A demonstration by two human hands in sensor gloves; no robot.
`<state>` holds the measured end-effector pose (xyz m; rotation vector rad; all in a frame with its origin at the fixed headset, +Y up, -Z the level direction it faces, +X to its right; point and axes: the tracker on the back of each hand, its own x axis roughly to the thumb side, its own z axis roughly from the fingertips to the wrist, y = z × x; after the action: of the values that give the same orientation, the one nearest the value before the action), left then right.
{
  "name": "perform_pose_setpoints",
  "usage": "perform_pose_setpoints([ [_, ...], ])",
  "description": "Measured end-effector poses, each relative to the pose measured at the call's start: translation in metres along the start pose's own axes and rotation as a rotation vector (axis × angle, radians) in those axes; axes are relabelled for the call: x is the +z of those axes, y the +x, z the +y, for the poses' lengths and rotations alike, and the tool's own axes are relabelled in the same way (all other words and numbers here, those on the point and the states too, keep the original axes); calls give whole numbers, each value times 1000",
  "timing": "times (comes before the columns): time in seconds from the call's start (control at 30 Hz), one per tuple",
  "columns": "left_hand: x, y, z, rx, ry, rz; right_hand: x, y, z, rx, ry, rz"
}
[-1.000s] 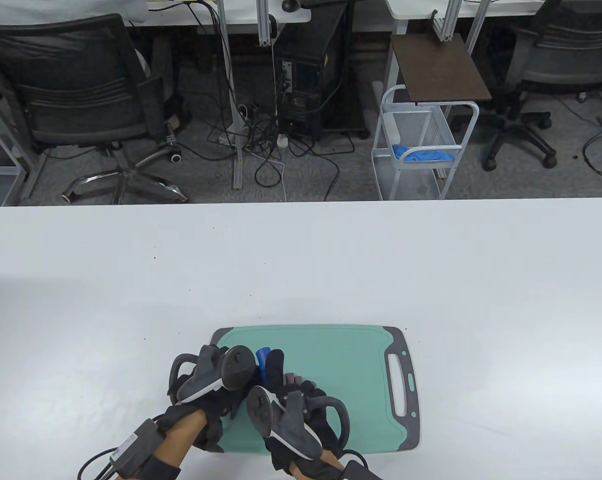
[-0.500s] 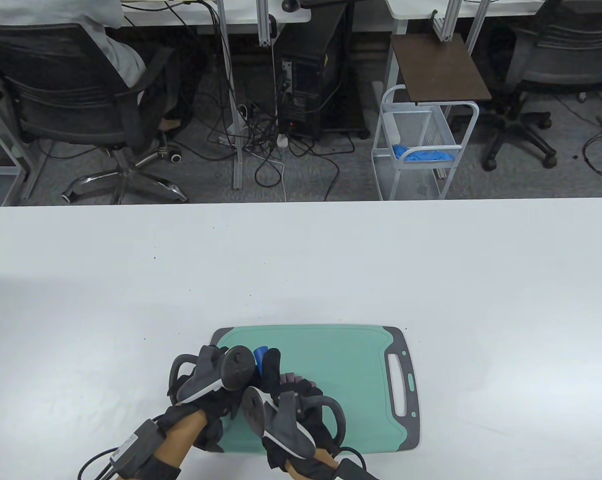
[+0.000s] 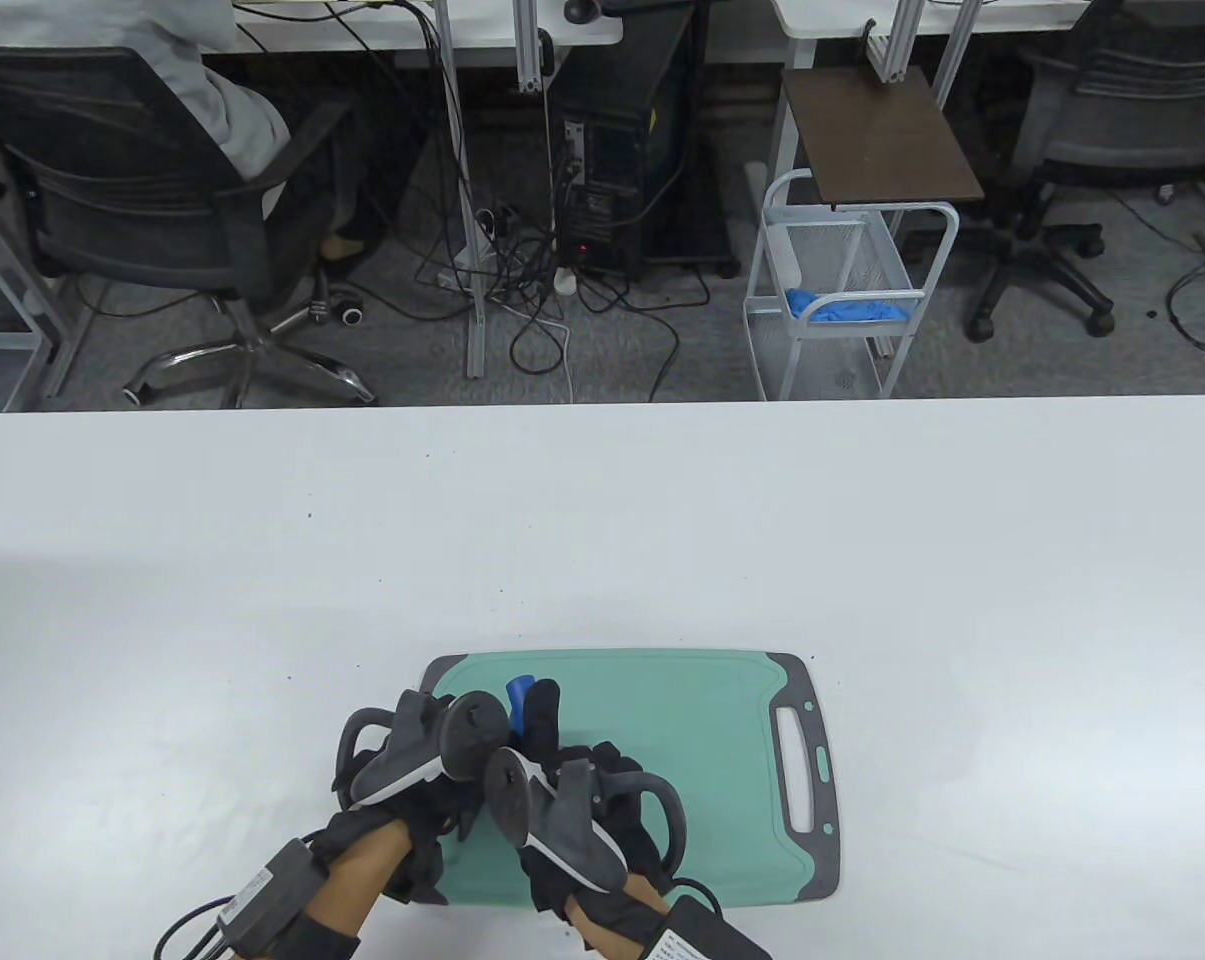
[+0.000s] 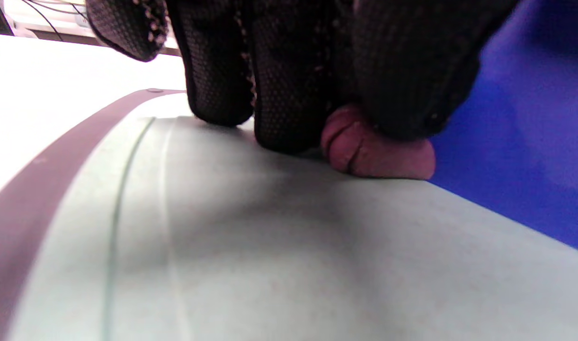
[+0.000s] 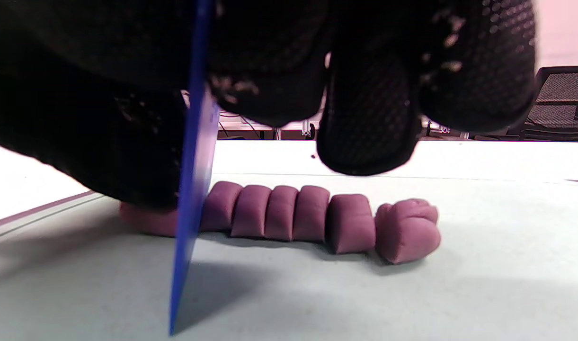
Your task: Slice plasticine roll into thin flakes
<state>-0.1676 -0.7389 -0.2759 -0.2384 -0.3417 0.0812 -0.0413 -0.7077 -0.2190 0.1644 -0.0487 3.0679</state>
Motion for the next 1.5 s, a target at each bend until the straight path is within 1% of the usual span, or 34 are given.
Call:
perform_pose_setpoints([
  [0.07,0,-2,1,27,-58,1,0,-2,0,-15,3,3],
  [0.1,1,-3,2,35,-69,2,-1,-4,0,-23,4,4],
  [0.33,1,-3,2,-6,-10,9,1,-11,2,-70,8,6],
  [0.47,1,-3,2,-17,-3,13,2,-14,1,-93,21,12],
  [0.6,3,-5,4,-55,12,33,6,-15,-8,-108,9,19],
  [0.73,2,-7,3,-30,0,37,10,-17,-18,-134,-16,29],
  [0.9,2,-7,3,-37,4,32,14,-17,-23,-154,-19,34],
  [1.5,1,-7,2,-27,7,25,15,-7,-16,-127,-7,41],
])
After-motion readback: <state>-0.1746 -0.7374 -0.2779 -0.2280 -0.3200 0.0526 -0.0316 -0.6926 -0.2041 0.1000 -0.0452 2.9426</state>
